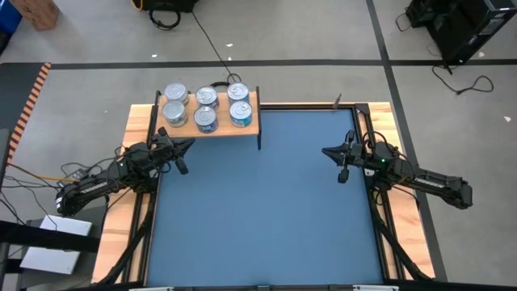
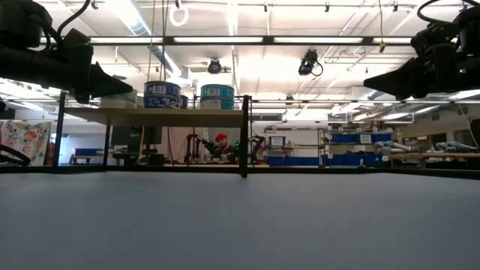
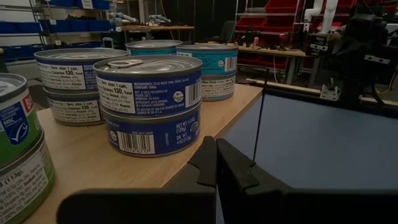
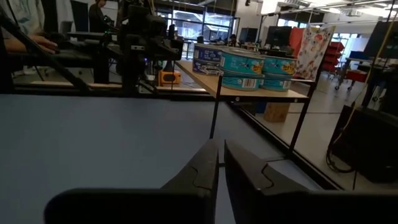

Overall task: Stack canned seafood by type on shelf
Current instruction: Return to Home Position

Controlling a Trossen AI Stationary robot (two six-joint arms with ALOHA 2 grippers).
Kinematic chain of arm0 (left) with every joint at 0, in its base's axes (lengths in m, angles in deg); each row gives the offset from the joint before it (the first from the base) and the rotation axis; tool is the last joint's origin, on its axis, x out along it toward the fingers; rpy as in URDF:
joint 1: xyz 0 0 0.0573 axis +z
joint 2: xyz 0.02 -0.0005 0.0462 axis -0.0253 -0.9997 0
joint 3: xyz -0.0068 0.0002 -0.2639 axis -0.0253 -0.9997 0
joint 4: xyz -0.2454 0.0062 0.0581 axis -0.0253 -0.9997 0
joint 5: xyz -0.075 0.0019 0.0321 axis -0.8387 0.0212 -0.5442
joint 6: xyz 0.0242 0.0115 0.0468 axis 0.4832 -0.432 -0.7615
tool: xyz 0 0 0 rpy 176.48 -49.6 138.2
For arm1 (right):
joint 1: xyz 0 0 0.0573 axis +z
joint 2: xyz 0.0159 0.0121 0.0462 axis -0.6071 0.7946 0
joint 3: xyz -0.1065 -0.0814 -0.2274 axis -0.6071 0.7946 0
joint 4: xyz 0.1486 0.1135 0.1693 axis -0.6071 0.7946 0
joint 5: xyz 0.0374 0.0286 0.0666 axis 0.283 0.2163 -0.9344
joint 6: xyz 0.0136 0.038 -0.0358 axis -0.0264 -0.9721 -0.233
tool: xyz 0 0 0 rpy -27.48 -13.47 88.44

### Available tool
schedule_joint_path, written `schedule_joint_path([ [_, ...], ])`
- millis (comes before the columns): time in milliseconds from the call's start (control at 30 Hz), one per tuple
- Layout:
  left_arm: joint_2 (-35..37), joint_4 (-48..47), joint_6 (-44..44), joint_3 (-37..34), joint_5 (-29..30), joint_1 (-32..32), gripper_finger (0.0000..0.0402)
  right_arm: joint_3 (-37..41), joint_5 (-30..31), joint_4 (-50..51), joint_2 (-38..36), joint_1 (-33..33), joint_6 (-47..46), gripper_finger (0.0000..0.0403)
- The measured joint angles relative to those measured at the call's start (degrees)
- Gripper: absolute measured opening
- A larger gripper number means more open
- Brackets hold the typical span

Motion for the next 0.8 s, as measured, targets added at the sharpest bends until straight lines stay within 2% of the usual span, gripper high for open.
schedule_joint_path([
  [800, 0.0, -0.02, 0.0, 0.07, 0.02, 0.0, 0.0002, 0.0, 0.02, -0.02, 0.0, 0.0, 0.0, 0.0036],
])
